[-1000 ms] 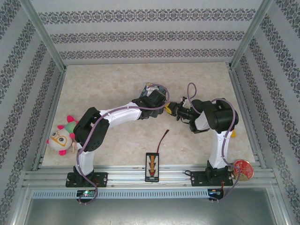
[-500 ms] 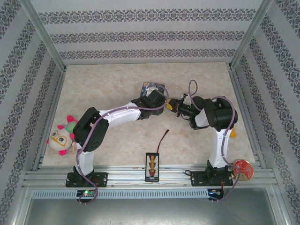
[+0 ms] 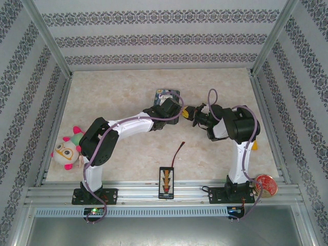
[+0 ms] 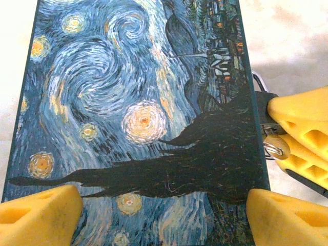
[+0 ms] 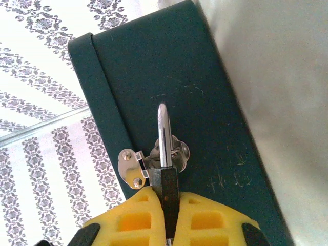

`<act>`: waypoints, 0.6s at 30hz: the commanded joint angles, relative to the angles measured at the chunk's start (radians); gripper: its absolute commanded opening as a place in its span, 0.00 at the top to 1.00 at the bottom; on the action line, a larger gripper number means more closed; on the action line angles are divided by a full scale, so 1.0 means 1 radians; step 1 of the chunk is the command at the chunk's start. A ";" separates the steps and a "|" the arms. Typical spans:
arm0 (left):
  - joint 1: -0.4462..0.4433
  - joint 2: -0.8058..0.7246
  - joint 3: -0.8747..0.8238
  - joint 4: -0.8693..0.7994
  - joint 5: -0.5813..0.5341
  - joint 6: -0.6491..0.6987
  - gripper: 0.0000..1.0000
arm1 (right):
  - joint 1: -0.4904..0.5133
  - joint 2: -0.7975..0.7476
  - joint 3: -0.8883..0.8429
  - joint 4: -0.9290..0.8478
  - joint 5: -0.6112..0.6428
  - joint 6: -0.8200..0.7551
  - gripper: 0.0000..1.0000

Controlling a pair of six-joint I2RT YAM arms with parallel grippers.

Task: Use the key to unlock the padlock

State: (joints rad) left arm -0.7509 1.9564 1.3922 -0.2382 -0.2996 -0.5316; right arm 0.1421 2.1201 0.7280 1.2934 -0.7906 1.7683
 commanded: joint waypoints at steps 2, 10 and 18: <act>0.028 0.015 -0.053 -0.151 0.016 -0.039 0.16 | -0.016 -0.101 0.009 0.093 0.083 0.051 1.00; 0.047 0.016 -0.053 -0.151 0.037 -0.047 0.16 | -0.016 -0.145 -0.079 0.095 0.080 0.070 1.00; 0.071 0.030 -0.026 -0.171 0.066 -0.047 0.17 | -0.035 -0.168 -0.104 0.095 0.014 0.027 1.00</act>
State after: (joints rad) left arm -0.7197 1.9453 1.3941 -0.2321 -0.2363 -0.5541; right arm 0.1375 2.0087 0.6254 1.2747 -0.7658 1.8263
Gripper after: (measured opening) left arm 0.834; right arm 0.048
